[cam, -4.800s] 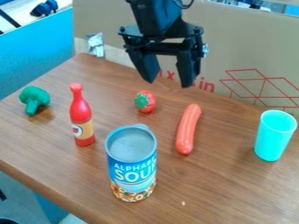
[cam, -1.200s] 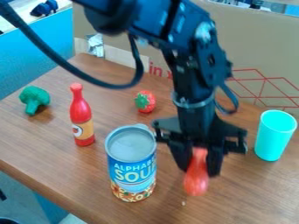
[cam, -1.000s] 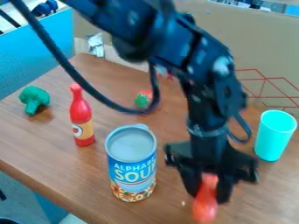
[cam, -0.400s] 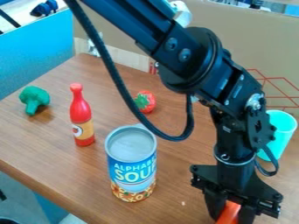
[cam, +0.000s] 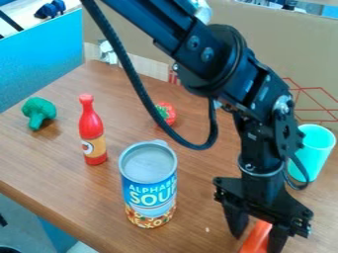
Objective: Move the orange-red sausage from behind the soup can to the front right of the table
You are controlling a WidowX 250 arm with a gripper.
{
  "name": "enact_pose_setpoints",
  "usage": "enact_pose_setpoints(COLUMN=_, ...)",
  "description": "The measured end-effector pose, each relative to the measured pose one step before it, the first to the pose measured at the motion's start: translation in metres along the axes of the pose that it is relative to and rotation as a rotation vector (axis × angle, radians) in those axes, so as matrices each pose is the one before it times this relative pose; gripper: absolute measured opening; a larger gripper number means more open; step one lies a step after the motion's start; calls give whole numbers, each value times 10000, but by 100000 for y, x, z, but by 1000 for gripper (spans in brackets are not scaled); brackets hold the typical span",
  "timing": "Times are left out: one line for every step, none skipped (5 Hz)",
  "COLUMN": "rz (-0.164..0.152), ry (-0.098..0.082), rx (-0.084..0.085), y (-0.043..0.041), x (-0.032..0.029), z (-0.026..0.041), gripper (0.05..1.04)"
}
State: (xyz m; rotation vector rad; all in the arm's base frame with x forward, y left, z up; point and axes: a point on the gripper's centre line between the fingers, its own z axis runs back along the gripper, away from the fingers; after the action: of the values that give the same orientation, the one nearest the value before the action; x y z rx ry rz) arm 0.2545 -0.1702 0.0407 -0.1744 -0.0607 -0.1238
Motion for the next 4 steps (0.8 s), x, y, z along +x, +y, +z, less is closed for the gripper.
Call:
enact_pose_setpoints(rz=209, ry=-904, rx=-279, y=425, x=362, z=3078, gripper=1011)
enact_pose_setpoints(rz=80, ry=30, rx=-124, y=254, x=404, z=1855, gripper=1007)
enact_pose_setpoints(rz=-317, ry=-936, rx=-105, y=2647, x=315, z=6332, gripper=1004)
enact_pose_setpoints(rz=82, ry=169, rx=1424, y=3795, x=1911, z=3949, gripper=1002)
